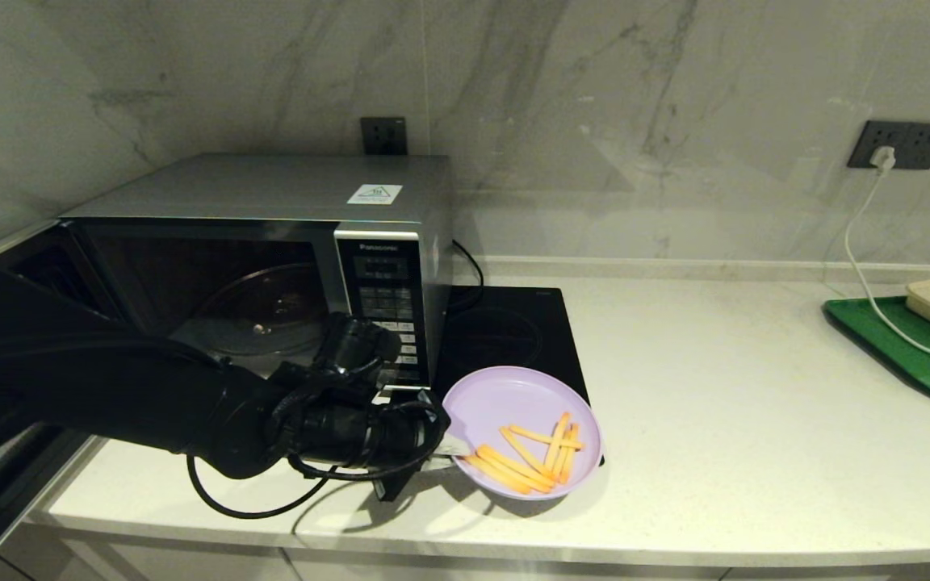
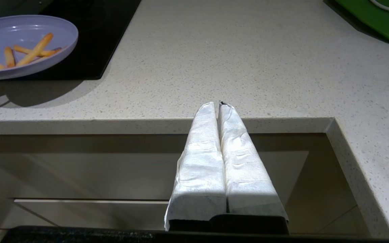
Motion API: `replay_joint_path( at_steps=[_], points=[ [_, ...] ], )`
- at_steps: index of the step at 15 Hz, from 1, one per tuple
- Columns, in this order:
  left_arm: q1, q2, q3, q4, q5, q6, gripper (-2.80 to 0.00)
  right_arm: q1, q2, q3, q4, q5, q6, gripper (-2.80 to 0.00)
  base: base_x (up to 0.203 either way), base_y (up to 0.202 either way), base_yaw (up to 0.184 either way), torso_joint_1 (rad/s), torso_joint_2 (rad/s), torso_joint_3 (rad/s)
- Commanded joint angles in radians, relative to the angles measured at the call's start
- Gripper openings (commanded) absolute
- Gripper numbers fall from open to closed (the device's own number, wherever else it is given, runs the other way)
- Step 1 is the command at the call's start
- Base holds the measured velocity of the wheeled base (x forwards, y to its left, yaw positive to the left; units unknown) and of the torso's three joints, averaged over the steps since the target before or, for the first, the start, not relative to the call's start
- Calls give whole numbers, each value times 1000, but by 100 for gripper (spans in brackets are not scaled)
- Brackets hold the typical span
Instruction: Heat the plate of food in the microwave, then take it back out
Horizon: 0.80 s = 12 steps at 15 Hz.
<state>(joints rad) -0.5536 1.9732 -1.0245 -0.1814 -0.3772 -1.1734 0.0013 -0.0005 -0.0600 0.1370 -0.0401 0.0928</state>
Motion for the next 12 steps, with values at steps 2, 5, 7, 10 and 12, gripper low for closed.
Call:
replay_joint_path(
  at_steps=[2,5,7,10,12],
  points=[
    [-4,36,-16,4,29,4,-280,-1,1,0,1,0,1,-280,0,0,0,0,0,0],
    [-8,49,-29,23,56,20,-280,0,1,0,1,0,1,-280,0,0,0,0,0,0],
    [-8,61,-48,41,67,23,-280,0,1,0,1,0,1,-280,0,0,0,0,0,0],
    [-20,70,-78,77,87,24,-280,0,1,0,1,0,1,-280,0,0,0,0,0,0],
    [-23,98,-108,103,114,25,-280,0,1,0,1,0,1,-280,0,0,0,0,0,0]
  ],
)
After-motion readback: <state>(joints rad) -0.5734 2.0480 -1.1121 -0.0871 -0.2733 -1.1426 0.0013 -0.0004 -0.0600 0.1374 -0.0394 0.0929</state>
